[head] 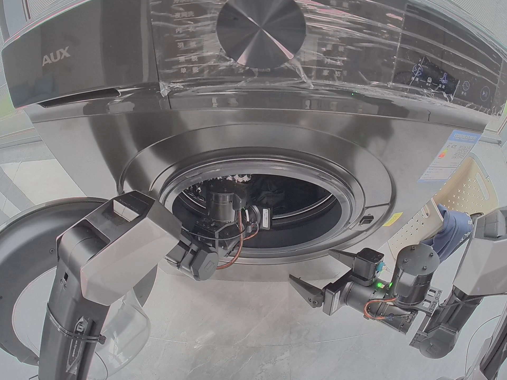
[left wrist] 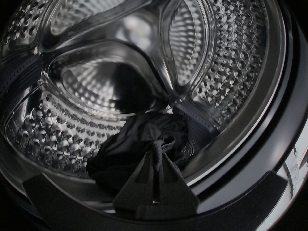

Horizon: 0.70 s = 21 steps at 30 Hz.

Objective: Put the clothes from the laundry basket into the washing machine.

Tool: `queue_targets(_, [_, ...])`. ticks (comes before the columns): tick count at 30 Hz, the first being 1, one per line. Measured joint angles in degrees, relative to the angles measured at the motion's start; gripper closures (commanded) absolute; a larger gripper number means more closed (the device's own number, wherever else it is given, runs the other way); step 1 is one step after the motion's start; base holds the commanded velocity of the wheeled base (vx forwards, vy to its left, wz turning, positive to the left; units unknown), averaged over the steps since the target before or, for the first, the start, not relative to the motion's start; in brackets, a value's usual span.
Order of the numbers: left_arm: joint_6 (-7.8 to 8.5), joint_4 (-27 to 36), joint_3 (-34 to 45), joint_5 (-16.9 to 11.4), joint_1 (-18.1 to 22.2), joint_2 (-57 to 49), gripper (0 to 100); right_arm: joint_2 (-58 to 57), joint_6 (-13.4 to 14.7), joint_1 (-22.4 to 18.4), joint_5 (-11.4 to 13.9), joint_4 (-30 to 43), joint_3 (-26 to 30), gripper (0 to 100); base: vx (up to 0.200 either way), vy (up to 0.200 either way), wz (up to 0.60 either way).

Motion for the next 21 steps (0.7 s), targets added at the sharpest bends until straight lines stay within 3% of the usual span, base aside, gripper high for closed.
queue_targets(19, [-2.07,-2.43,-27.12,3.61,1.27,10.97,100,-0.02,-0.02,-0.02,0.02,-0.05,-0.09,0,0.000,0.000,0.00])
queue_targets(20, [-2.10,-2.29,-27.87,3.74,1.24,11.63,0,-0.05,-0.05,-0.02,0.05,-0.05,-0.09,0,0.000,0.000,0.00])
queue_targets(21, [-2.11,-2.21,-28.16,3.83,1.18,12.04,0,-0.07,-0.02,-0.02,0.05,-0.05,-0.09,0,0.000,0.000,0.00])
